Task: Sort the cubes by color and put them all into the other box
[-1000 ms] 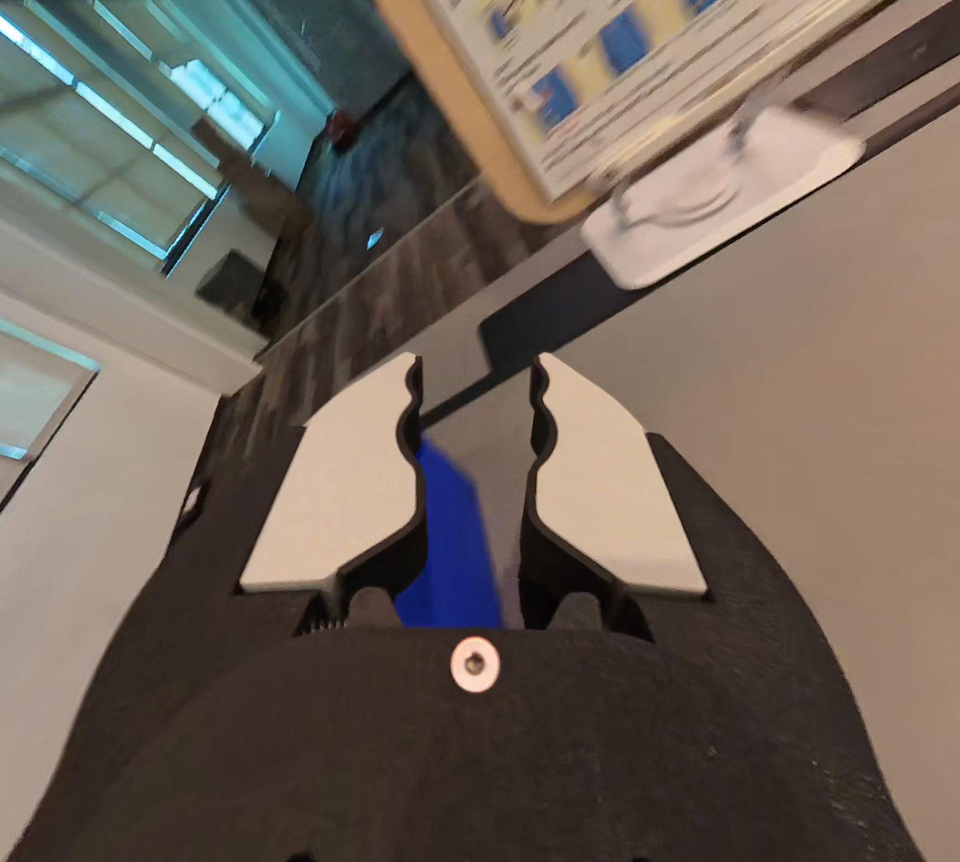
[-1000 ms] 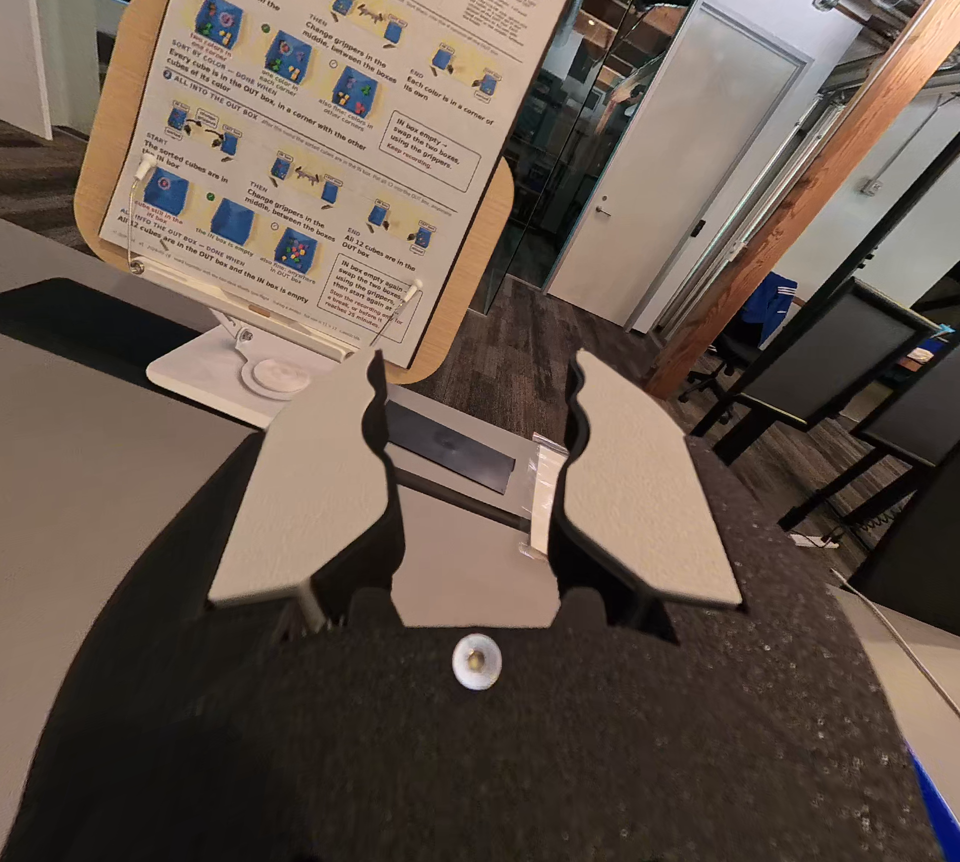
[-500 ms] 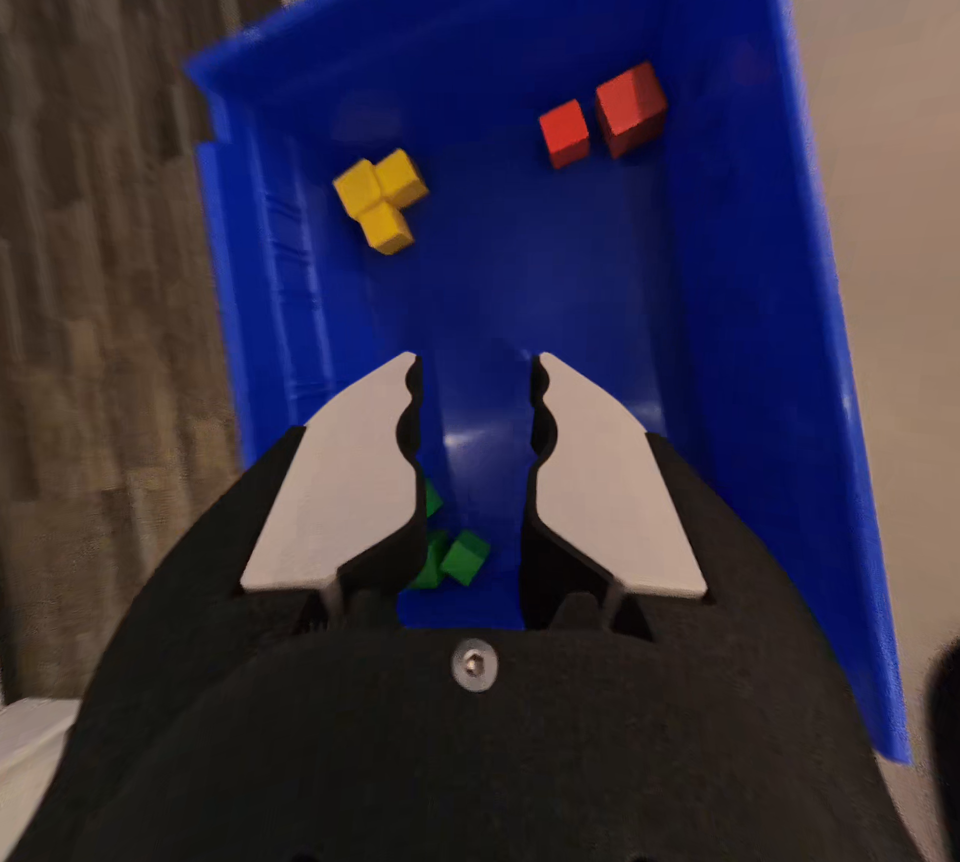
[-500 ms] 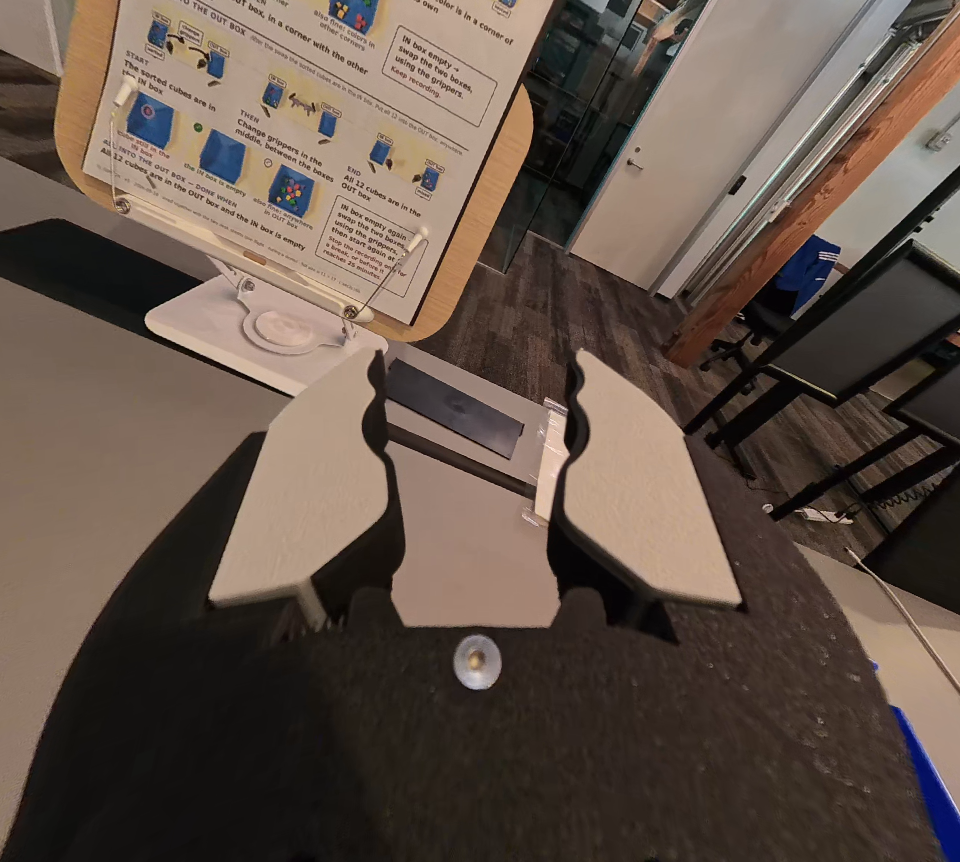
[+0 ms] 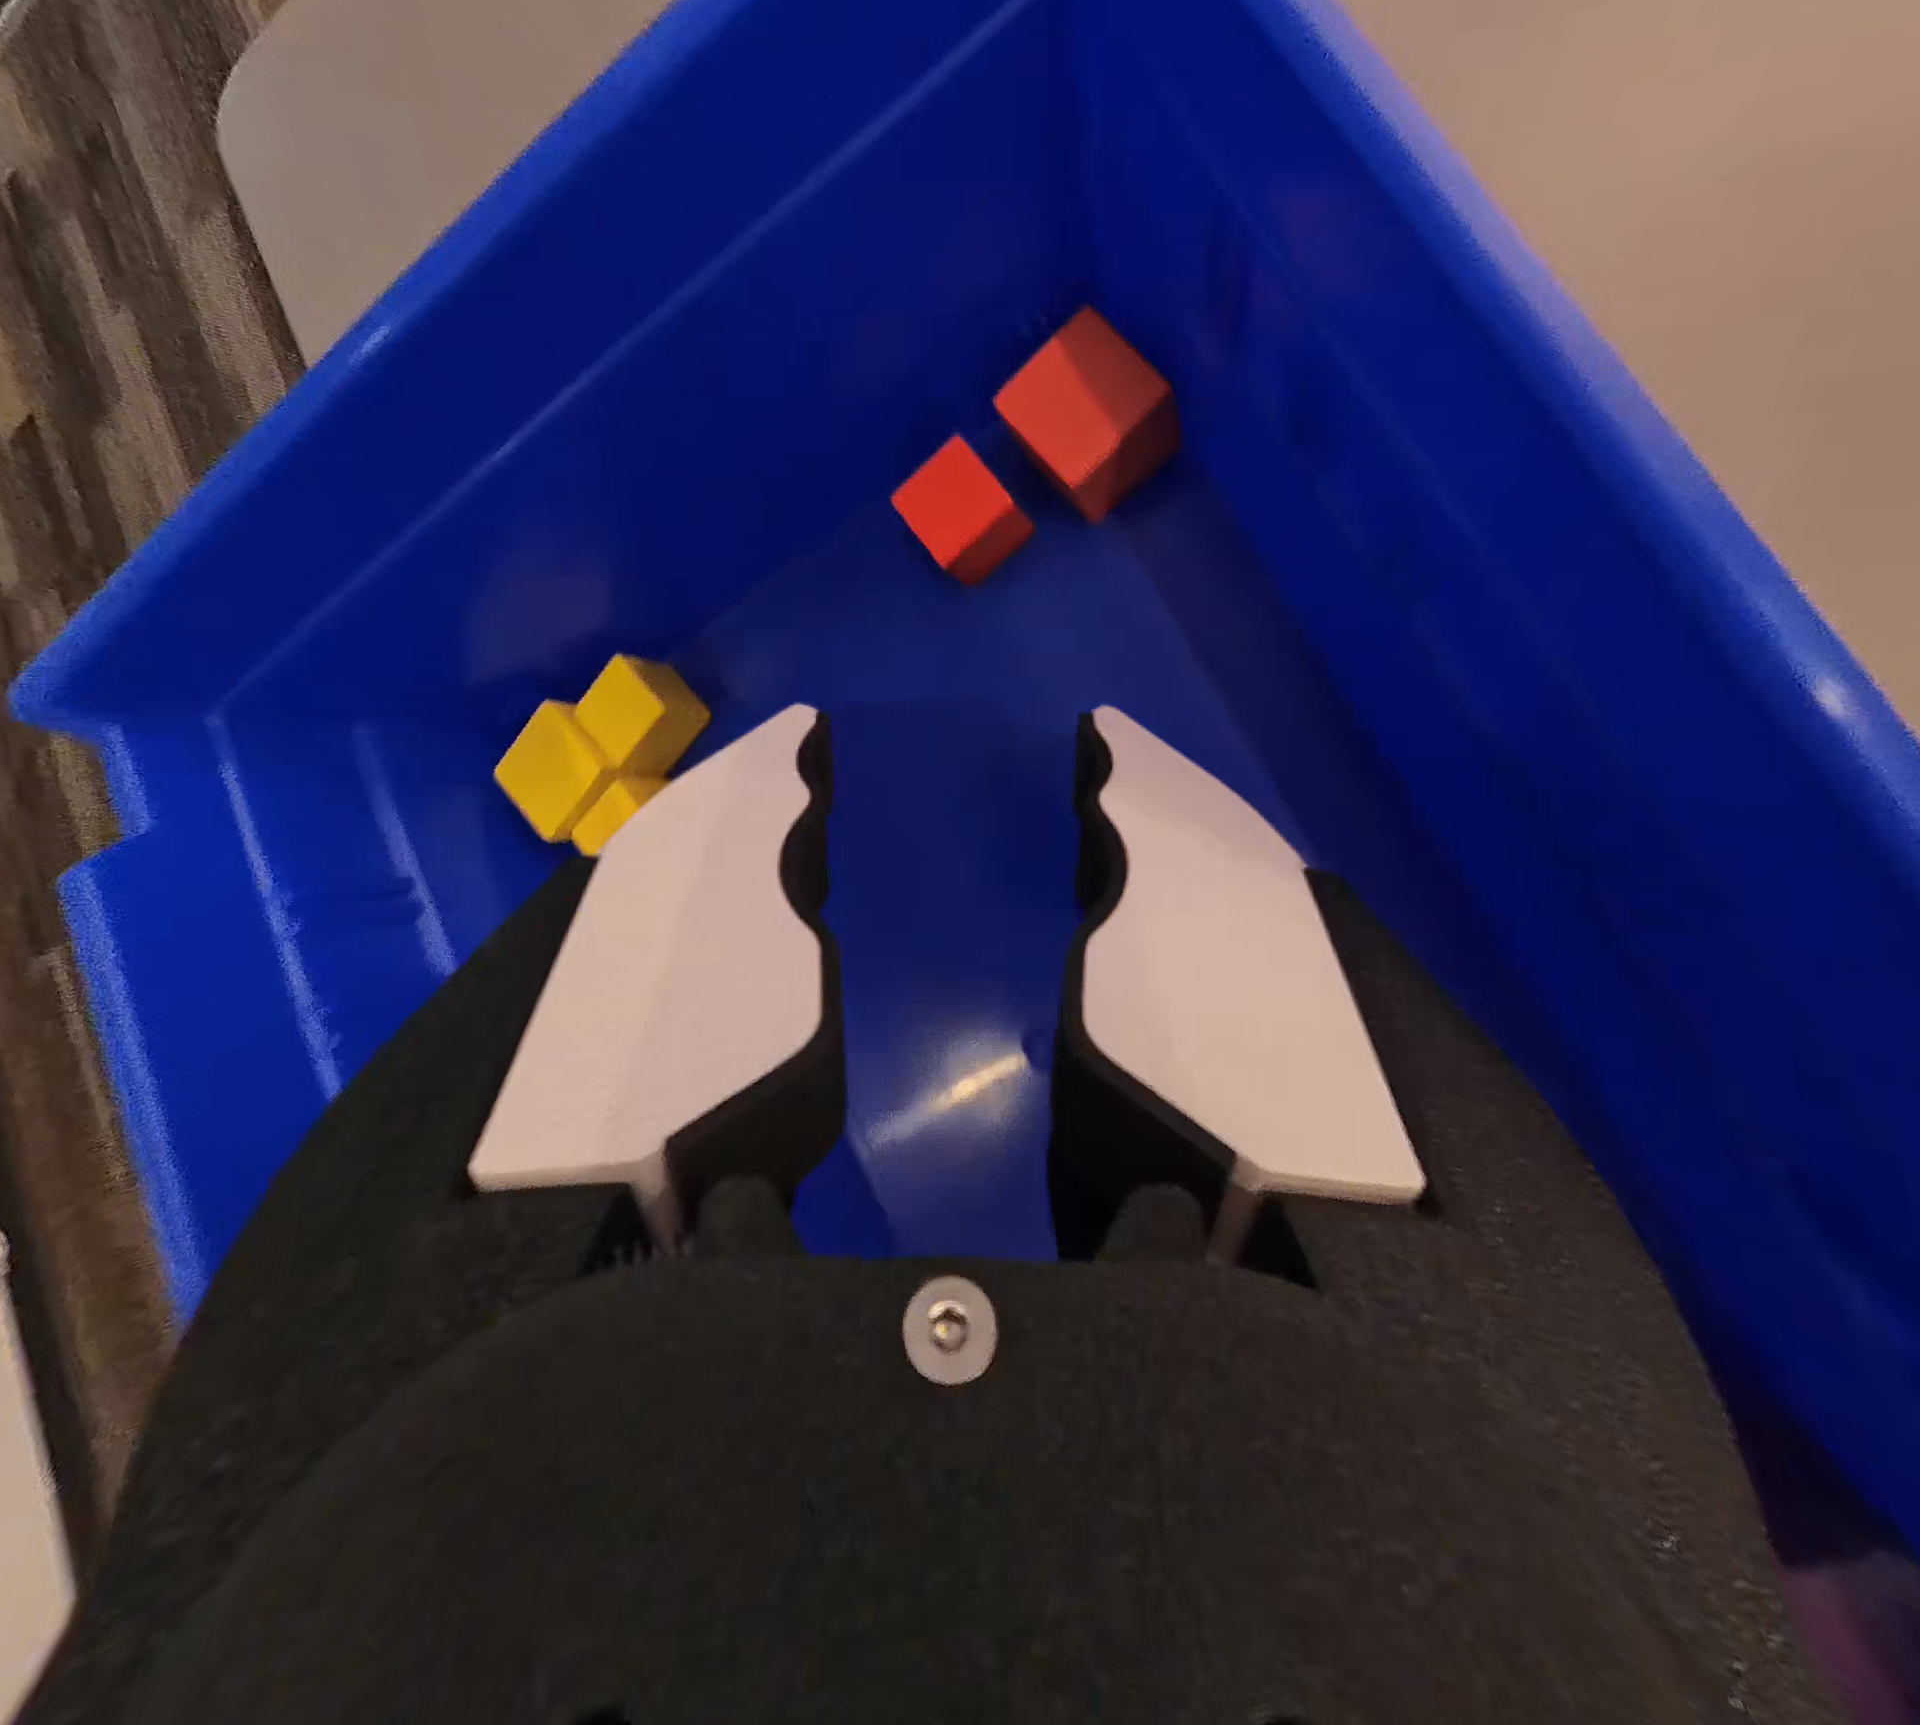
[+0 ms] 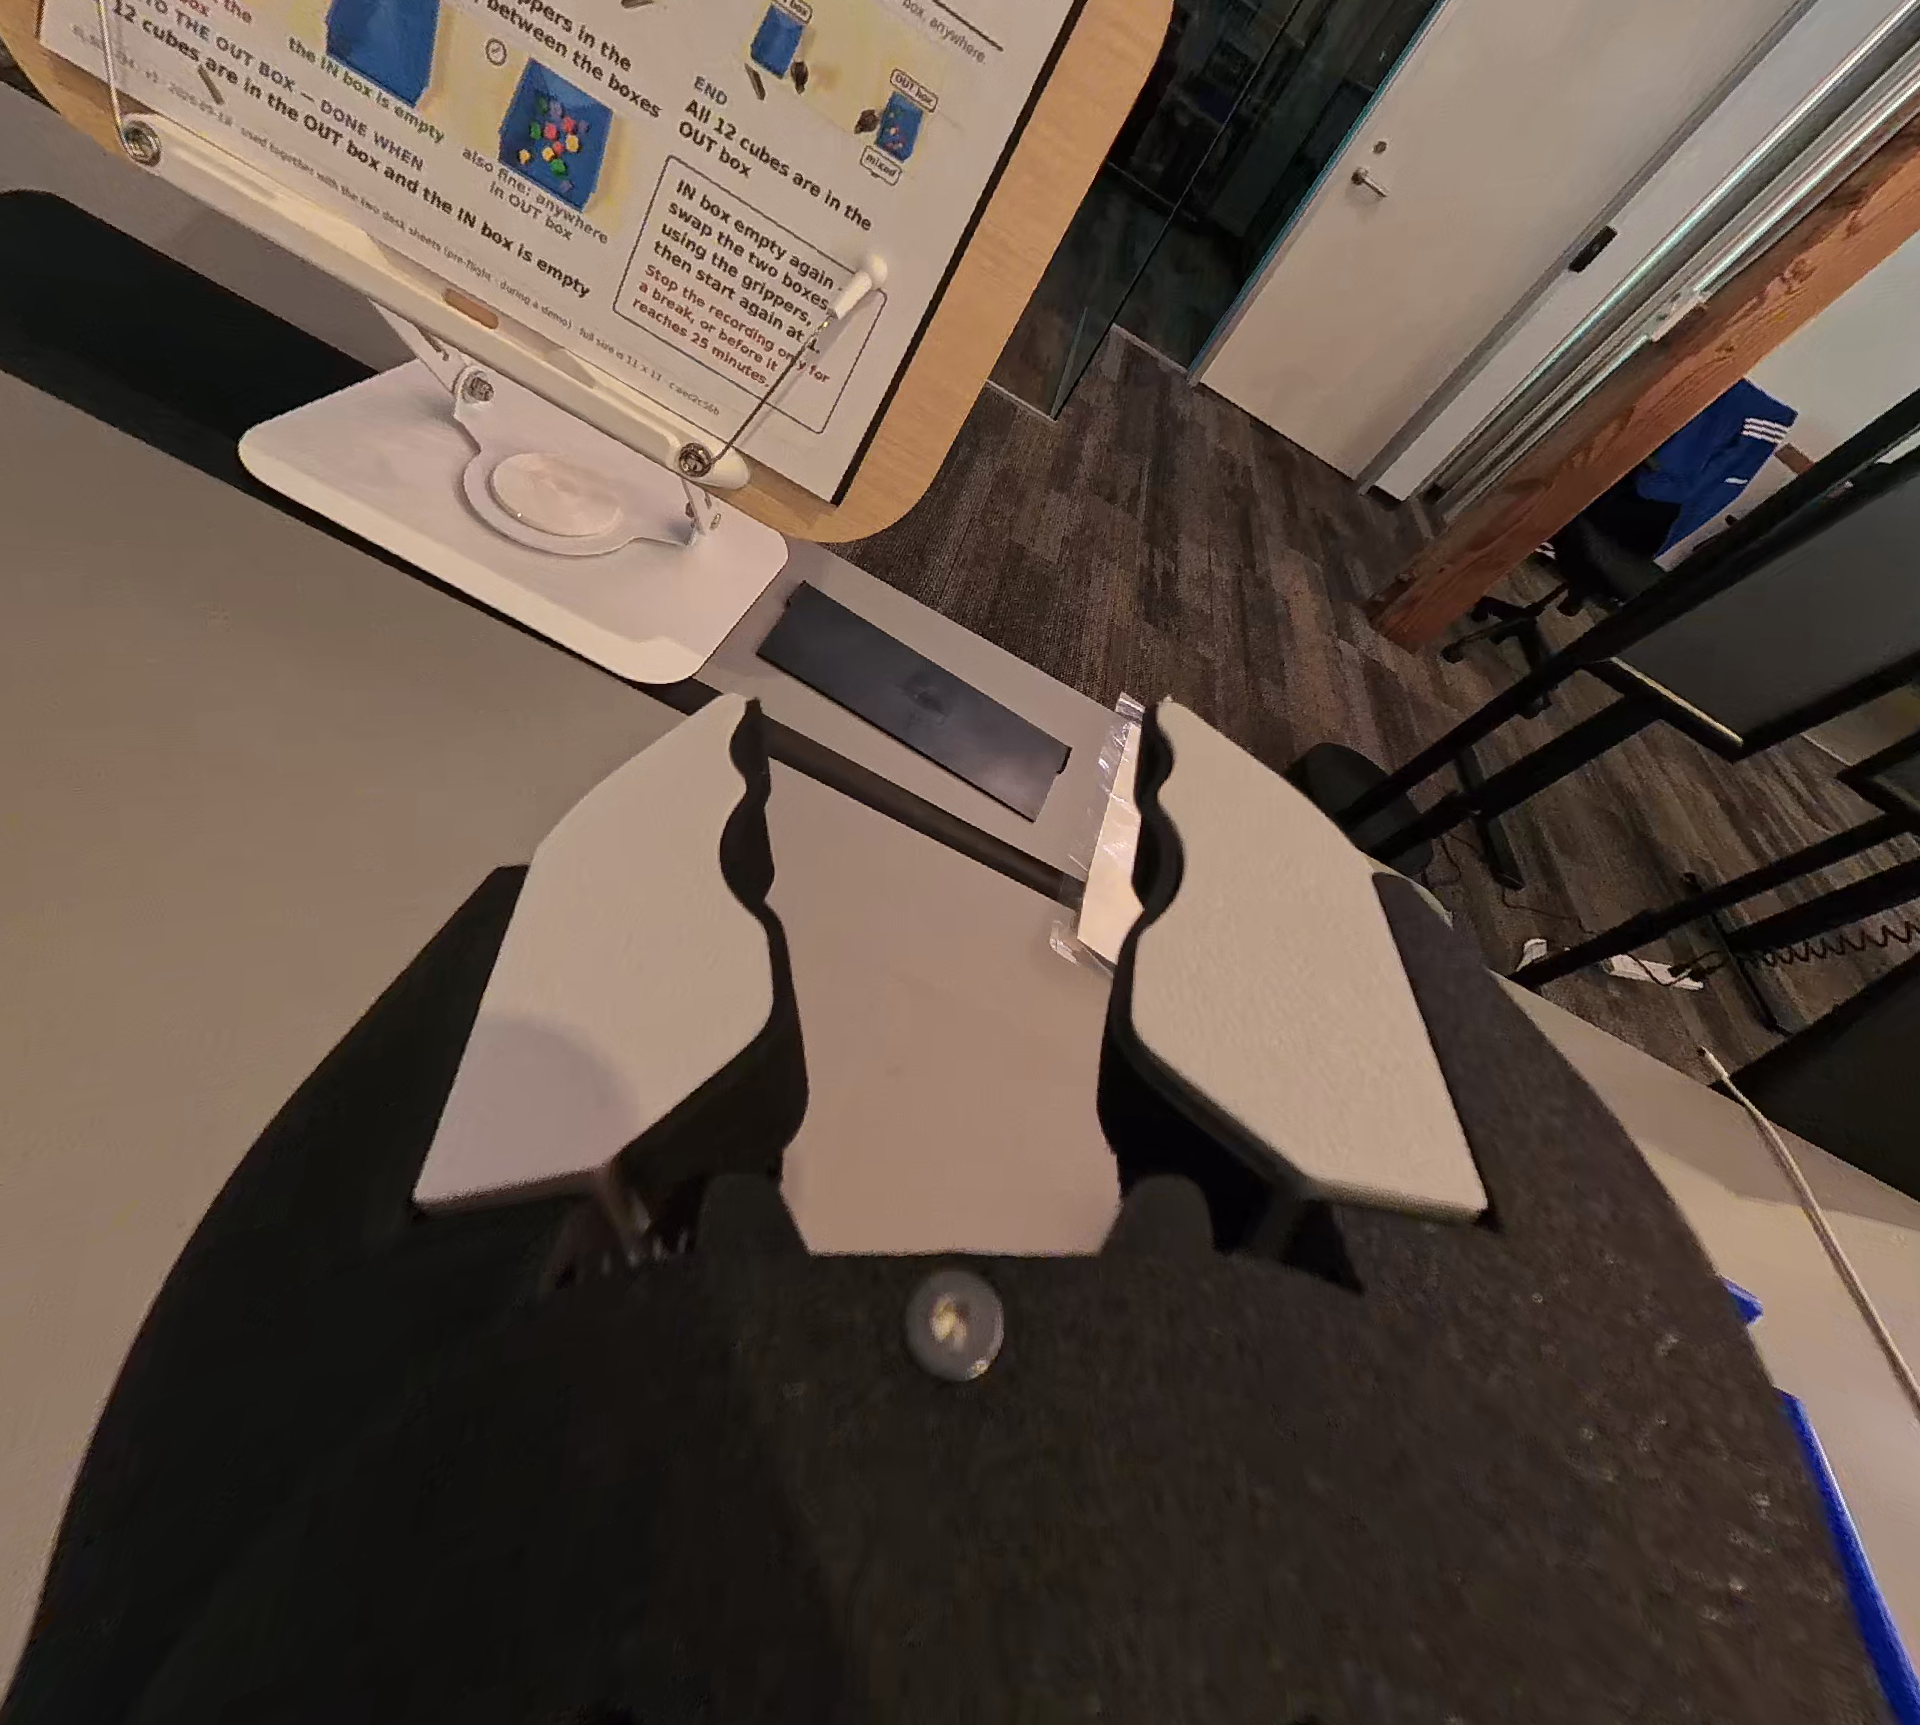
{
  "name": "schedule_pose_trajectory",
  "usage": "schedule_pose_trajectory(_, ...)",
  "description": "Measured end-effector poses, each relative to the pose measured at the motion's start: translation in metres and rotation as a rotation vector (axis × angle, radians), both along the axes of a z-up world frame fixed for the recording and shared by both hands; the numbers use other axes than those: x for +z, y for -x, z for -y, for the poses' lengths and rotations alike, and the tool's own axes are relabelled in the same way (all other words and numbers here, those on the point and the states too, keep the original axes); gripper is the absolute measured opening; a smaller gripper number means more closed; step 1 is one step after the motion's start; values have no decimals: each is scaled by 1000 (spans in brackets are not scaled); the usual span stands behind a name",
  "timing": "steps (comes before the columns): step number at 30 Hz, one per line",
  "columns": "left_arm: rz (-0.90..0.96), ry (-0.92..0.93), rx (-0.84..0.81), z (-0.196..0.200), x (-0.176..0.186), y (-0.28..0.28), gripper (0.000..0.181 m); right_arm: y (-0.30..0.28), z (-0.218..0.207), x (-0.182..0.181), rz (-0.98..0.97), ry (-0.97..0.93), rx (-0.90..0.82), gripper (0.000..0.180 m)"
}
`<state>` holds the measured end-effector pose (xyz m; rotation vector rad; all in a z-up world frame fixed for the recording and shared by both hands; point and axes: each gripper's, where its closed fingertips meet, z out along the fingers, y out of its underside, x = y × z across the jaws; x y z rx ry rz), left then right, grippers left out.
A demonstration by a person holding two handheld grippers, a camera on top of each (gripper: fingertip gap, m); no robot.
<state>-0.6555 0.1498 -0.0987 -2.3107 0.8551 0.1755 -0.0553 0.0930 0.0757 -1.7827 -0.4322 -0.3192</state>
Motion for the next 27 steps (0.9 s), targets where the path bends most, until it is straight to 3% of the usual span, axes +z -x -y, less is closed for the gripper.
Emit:
schedule_pose_trajectory(8,51,-9,-28,-40,-28,-12,45,2,0,-7,29,33,-5,67)
schedule_pose_trajectory(21,152,2,-7,-50,-32,-17,31,0,-2,-16,70,70,-3,67)
schedule_pose_trajectory(24,142,-74,-1,-45,-17,-13,31,1,0,-14,69,66,8,67)
schedule_pose_trajectory(27,115,-207,-10,-34,23,-9,31,6,2,-12,69,67,31,67)
